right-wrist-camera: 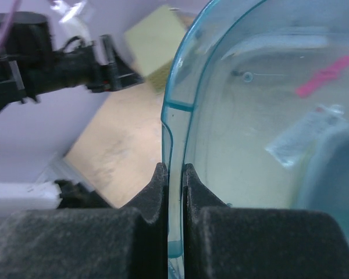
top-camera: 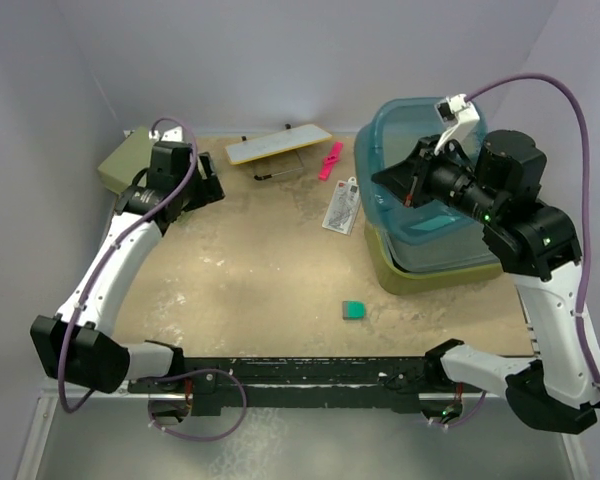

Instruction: Turn the large container upside down

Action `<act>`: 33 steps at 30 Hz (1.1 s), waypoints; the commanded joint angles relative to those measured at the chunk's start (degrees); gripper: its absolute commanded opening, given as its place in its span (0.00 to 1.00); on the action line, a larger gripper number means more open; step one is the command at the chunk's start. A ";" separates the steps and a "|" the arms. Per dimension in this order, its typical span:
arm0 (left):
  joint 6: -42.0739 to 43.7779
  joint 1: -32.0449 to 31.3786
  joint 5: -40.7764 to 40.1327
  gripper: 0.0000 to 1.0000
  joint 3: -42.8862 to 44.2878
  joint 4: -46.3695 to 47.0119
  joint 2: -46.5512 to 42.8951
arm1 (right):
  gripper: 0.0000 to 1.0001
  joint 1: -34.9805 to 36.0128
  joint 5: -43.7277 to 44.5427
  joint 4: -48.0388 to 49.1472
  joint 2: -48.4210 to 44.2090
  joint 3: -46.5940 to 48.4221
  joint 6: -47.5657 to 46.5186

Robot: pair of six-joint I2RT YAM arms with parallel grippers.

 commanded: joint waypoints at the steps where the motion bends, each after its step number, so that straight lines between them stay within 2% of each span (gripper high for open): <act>1: -3.41 0.52 -6.47 0.74 3.28 -5.46 -6.12 | 0.00 0.00 -20.48 16.13 0.50 -0.92 3.29; 3: -6.13 0.81 -10.84 0.75 4.48 -6.80 -7.61 | 0.00 0.49 -24.79 19.82 1.36 -1.38 5.38; 8: -9.39 1.76 -17.43 0.75 7.97 -8.38 -9.94 | 0.00 7.08 -25.70 25.12 5.39 -0.61 8.24; 11: -9.14 1.94 -20.80 0.75 11.94 -7.56 -11.08 | 0.00 11.35 -27.89 33.12 7.45 -3.13 13.51; 16: -9.81 2.02 -25.02 0.75 26.00 -8.40 -9.59 | 0.00 16.83 -30.32 43.88 11.45 -5.99 20.40; 19: -10.34 2.02 -24.47 0.75 30.36 -5.70 -11.02 | 0.00 18.90 -30.26 49.69 13.57 -8.83 24.77; 22: -8.80 1.96 -25.44 0.75 35.05 -4.40 -12.12 | 0.00 20.02 -32.24 60.31 14.88 -14.85 32.91; 26: -6.36 1.96 -25.42 0.75 42.58 -7.30 -9.71 | 0.00 21.37 -35.59 74.64 18.51 -19.74 43.23; 30: -5.85 1.94 -22.60 0.75 45.93 -8.31 -8.75 | 0.00 22.46 -39.33 101.67 25.53 -22.33 62.78; 33: -5.33 1.94 -22.27 0.75 48.32 -8.68 -8.67 | 0.00 23.14 -38.88 115.49 30.59 -22.32 74.68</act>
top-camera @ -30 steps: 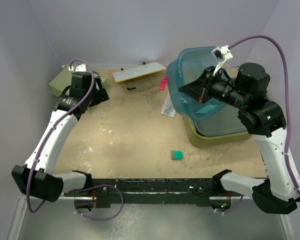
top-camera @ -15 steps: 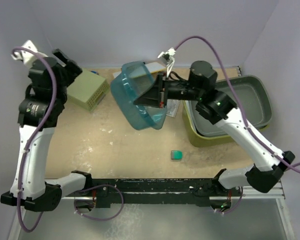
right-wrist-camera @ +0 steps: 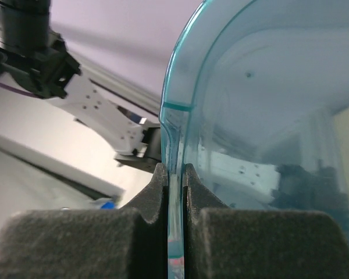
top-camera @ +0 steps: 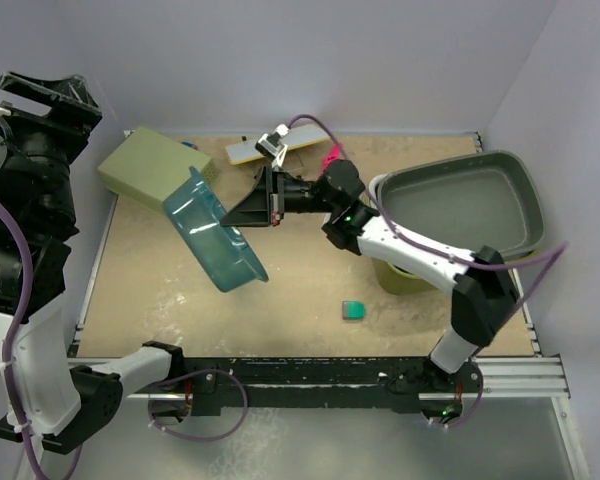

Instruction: Turn the large container upside down

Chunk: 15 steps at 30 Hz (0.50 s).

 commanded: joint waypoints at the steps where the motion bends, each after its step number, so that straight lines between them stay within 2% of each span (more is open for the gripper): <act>1: 2.20 0.32 1.44 0.75 3.23 -0.80 1.59 | 0.00 1.11 -2.26 36.99 4.10 0.49 22.75; 6: 1.48 0.32 3.54 0.75 1.98 -0.85 1.93 | 0.00 0.54 3.55 55.34 12.08 -5.03 38.34; 8: 1.23 0.32 4.86 0.75 1.11 -0.89 2.17 | 0.00 0.32 5.25 58.62 13.77 -7.80 40.64; 10: 1.19 0.32 6.25 0.75 0.74 -1.17 2.60 | 0.00 -0.16 5.38 56.16 13.02 -11.50 38.61; 15: 1.33 0.32 10.55 0.75 0.56 -3.12 4.13 | 0.00 -4.15 3.69 42.84 7.22 -20.76 31.51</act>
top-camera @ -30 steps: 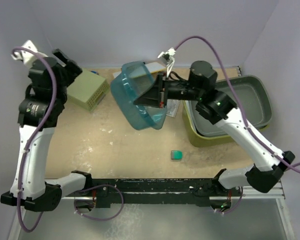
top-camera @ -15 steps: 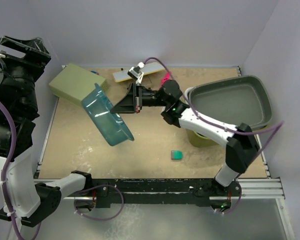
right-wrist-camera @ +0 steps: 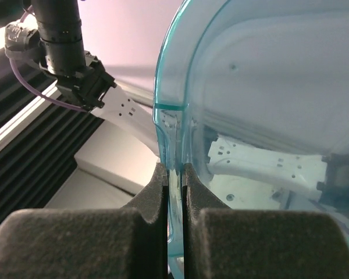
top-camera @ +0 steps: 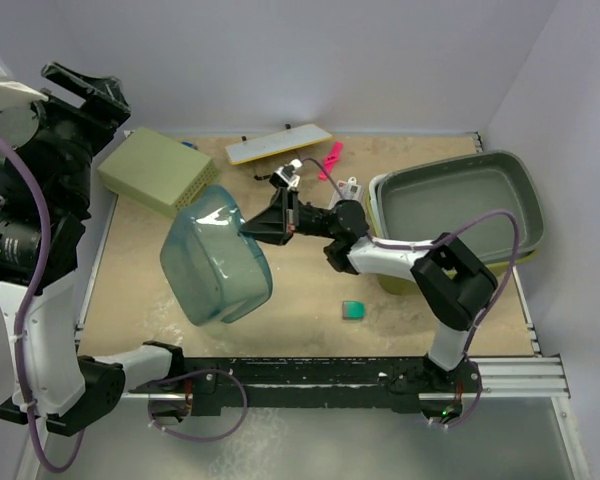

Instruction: Turn the large container upside down

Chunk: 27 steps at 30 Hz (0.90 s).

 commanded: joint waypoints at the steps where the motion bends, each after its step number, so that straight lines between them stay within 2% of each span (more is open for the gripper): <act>1: 1.10 0.32 5.38 0.75 -0.57 -0.98 1.13 | 0.00 -4.17 -0.95 -6.39 -7.29 -6.91 -5.74; 5: 1.33 0.35 7.63 0.75 -3.38 -0.68 0.95 | 0.03 -8.78 -0.83 -28.75 -14.91 -11.42 -18.95; 9: 0.85 0.33 11.00 0.75 -7.64 0.90 0.61 | 0.27 -11.68 4.25 -56.48 -20.74 -10.20 -35.05; 12: 0.42 0.33 13.68 0.75 -10.96 1.68 0.62 | 0.36 -11.96 8.46 -69.28 -21.86 -5.80 -43.67; 18: -1.82 0.33 18.15 0.75 -18.71 5.22 -1.19 | 0.56 -11.58 9.85 -65.99 -21.16 -8.94 -41.96; 27: -0.16 0.33 20.32 0.75 -28.42 5.28 -2.14 | 0.65 -6.77 11.62 -71.99 -14.15 -5.56 -47.66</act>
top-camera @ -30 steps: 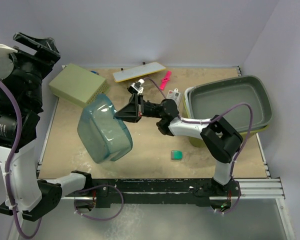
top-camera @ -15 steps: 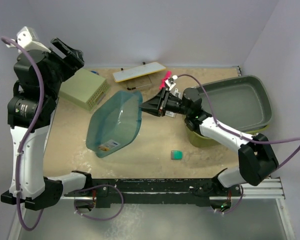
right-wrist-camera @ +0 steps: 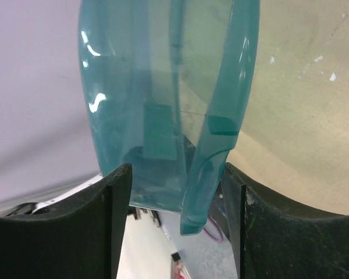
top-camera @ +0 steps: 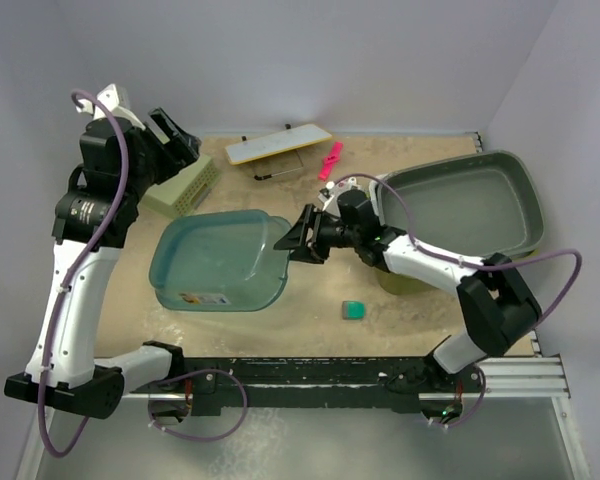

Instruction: Turn the large container upside down

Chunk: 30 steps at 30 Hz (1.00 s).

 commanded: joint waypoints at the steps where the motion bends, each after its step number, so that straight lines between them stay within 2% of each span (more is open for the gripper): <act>1: 1.43 0.33 1.46 0.75 -4.82 2.57 -1.32 | 0.67 4.18 1.57 -5.08 5.23 5.44 -7.03; 4: 2.95 0.23 1.70 0.75 -7.99 2.43 -1.41 | 0.72 6.04 2.76 -13.28 9.19 10.35 -12.14; 6: 4.22 0.18 1.62 0.75 -10.21 1.90 -1.50 | 0.76 6.18 3.29 -15.27 10.07 11.42 -14.59; 9: 6.16 -0.25 2.08 0.75 -13.41 0.67 -1.54 | 0.89 6.27 9.13 -23.94 9.35 13.99 -20.85; 13: 8.69 -1.36 3.71 0.75 -18.37 0.14 -2.25 | 0.87 6.38 10.46 -36.77 8.40 19.39 -34.16; 16: 9.72 -5.42 2.90 0.75 -20.65 -0.94 -2.42 | 0.88 6.36 18.02 -45.55 1.89 20.21 -37.85; 19: 7.72 -10.00 2.22 0.76 -23.86 -0.27 -2.92 | 0.89 6.22 31.06 -50.85 -6.83 21.18 -40.71; 23: 0.76 -11.95 9.18 0.76 -31.43 9.73 -3.87 | 0.94 6.03 44.35 -54.43 -17.49 23.13 -43.21; 27: -4.88 -20.20 6.86 0.76 -34.78 16.70 0.06 | 1.00 5.80 57.81 -56.02 -24.56 24.30 -44.25; 30: -6.77 -25.87 5.63 0.76 -36.37 21.39 5.15 | 0.99 2.67 64.88 -59.25 -23.73 25.43 -44.82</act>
